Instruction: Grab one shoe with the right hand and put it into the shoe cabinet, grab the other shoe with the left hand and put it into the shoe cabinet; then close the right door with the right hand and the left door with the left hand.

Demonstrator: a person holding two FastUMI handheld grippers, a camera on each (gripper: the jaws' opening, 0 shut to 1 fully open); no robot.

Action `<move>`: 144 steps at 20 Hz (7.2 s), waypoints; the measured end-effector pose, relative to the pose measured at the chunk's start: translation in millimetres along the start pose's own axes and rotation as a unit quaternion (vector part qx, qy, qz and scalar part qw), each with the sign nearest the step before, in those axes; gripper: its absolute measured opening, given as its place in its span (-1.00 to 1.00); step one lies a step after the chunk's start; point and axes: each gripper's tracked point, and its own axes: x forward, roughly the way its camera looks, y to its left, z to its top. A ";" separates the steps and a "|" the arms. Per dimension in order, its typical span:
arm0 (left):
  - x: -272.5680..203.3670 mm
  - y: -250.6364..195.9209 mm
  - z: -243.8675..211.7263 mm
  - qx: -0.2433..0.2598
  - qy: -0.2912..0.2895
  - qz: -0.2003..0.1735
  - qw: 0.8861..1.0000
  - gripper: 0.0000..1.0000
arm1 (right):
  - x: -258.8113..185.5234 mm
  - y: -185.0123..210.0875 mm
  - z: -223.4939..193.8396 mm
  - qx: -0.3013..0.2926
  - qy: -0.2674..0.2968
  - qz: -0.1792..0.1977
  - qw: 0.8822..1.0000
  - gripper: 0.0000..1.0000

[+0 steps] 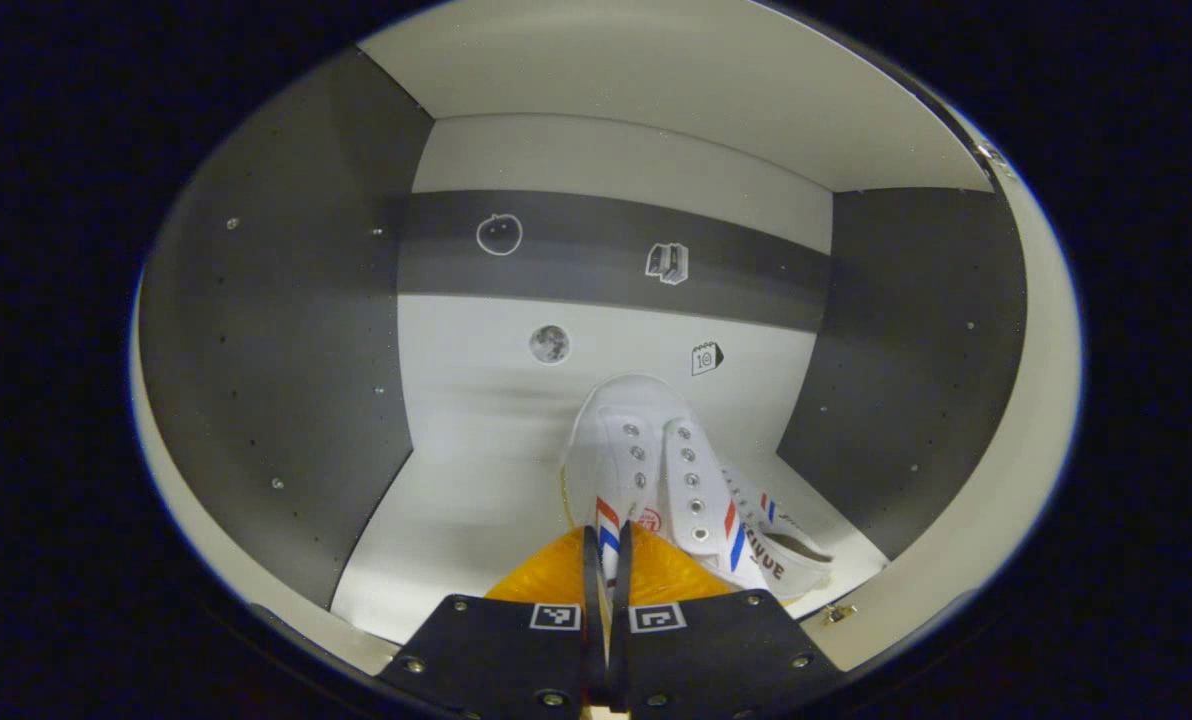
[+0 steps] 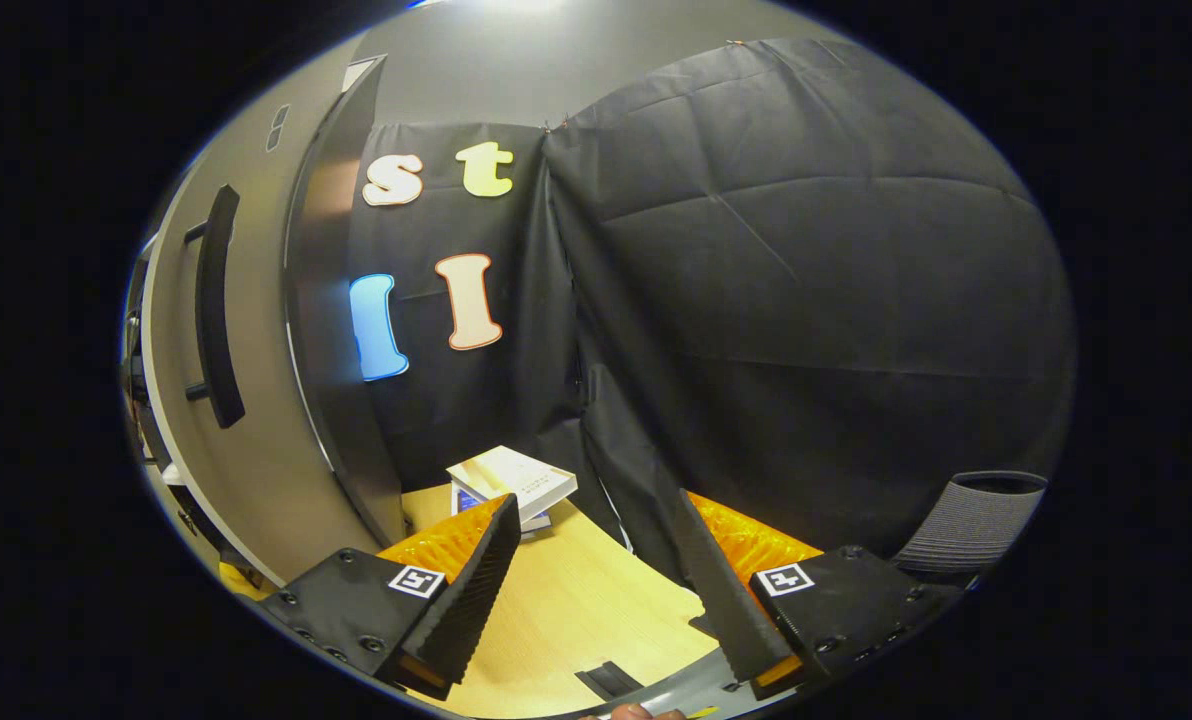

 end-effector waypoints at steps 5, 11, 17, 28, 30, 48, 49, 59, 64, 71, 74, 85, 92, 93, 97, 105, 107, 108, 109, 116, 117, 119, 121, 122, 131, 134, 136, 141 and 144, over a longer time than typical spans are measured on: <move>-7.3 3.5 3.7 0.006 0.025 0.019 0.999 -0.95 | -2.0 3.2 9.4 0.003 -0.005 -0.001 1.000 0.93; -18.9 10.3 30.8 0.062 -0.032 0.042 0.997 -0.39 | 0.6 30.5 34.7 0.002 -0.028 0.041 0.999 0.86; -107.5 -6.2 54.7 0.087 -0.094 0.055 0.990 1.00 | 10.8 57.1 83.4 -0.004 -0.053 0.106 0.993 0.93; -239.4 -14.8 4.2 0.077 -0.160 0.056 0.983 1.00 | 6.6 117.8 159.5 -0.005 -0.074 0.226 0.971 0.86; -251.8 -12.8 -13.8 0.064 -0.149 0.056 0.985 1.00 | -1.1 130.1 165.0 -0.018 -0.079 0.245 0.966 0.84; -335.1 17.5 -51.9 0.006 -0.141 0.076 0.987 0.95 | -54.8 203.9 152.9 -0.068 -0.062 0.313 0.945 0.92; -339.8 19.8 -56.5 0.000 -0.139 0.079 0.987 0.96 | -58.6 212.1 151.5 -0.071 -0.063 0.318 0.943 0.92; -390.8 55.5 -80.0 -0.017 -0.132 0.126 0.983 1.00 | -84.8 300.6 136.7 -0.063 -0.058 0.358 0.930 0.92; -426.8 73.4 -92.1 -0.034 -0.129 0.145 0.980 1.00 | -100.9 329.1 132.4 -0.060 -0.069 0.372 0.924 0.84; -473.3 130.1 -99.9 -0.041 -0.133 0.180 0.974 1.00 | -107.0 314.6 94.8 -0.043 -0.042 0.347 0.936 0.92; -490.0 160.0 -87.7 -0.033 -0.143 0.189 0.971 1.00 | -112.1 306.1 77.8 -0.027 -0.028 0.332 0.942 0.92; -466.1 235.6 14.2 0.026 -0.175 0.128 0.976 1.00 | -121.1 269.2 34.2 -0.054 -0.036 0.266 0.962 0.84; -412.3 234.5 41.2 0.067 -0.158 0.087 0.981 0.96 | -142.1 264.9 -17.6 -0.043 0.032 0.256 0.965 0.93; -409.6 230.0 44.5 0.067 -0.161 0.078 0.982 1.00 | -144.8 263.2 -25.6 -0.046 0.039 0.255 0.965 0.93; -406.3 224.0 47.7 0.080 -0.154 0.073 0.982 0.93 | -146.2 255.5 -34.3 -0.053 0.043 0.251 0.966 0.93; -388.8 164.5 35.7 0.064 -0.134 0.016 0.989 0.86 | -138.0 257.1 -44.9 -0.055 0.051 0.258 0.963 0.93; -386.6 145.3 42.2 0.060 -0.148 0.015 0.987 0.81 | -128.5 255.2 -43.0 -0.055 0.051 0.260 0.963 0.93; -384.7 136.5 43.1 0.056 -0.149 0.021 0.987 0.79 | -124.3 254.5 -40.4 -0.052 0.050 0.261 0.963 0.94; -383.1 128.5 41.7 0.053 -0.149 0.028 0.987 0.96 | -121.2 252.8 -37.7 -0.050 0.049 0.262 0.963 0.93; -339.0 61.3 49.0 0.036 -0.147 0.064 0.986 0.97 | -71.8 232.6 -8.2 -0.072 0.005 0.260 0.963 0.93; -332.5 48.4 51.5 0.029 -0.151 0.064 0.986 0.97 | -63.7 231.4 -5.0 -0.075 0.003 0.268 0.961 0.93; -321.5 28.7 56.9 0.019 -0.156 0.078 0.984 0.97 | -50.5 230.4 0.9 -0.078 0.001 0.286 0.955 0.93; -323.2 24.7 56.6 0.028 -0.160 0.122 0.979 0.97 | -39.2 228.5 5.9 -0.072 0.001 0.307 0.949 0.93; -326.1 26.1 58.3 0.032 -0.162 0.140 0.976 0.97 | -33.8 228.8 9.7 -0.069 -0.001 0.317 0.946 0.93; -371.4 4.7 34.8 -0.015 -0.179 0.149 0.972 0.97 | -7.3 243.8 42.9 -0.062 -0.032 0.346 0.936 0.92; -394.0 6.7 35.8 -0.012 -0.198 0.142 0.970 0.97 | -19.0 254.5 52.1 -0.044 -0.032 0.333 0.941 0.92; -400.5 13.3 31.0 -0.019 -0.204 0.135 0.969 0.97 | -27.7 258.0 54.1 -0.041 -0.036 0.319 0.946 0.92; -413.2 37.8 3.7 -0.020 -0.193 0.139 0.971 0.97 | -54.7 267.9 47.7 -0.062 -0.038 0.296 0.952 0.84; -413.1 49.4 -10.8 -0.032 -0.181 0.128 0.975 0.97 | -75.2 272.5 42.9 -0.069 -0.041 0.294 0.952 0.92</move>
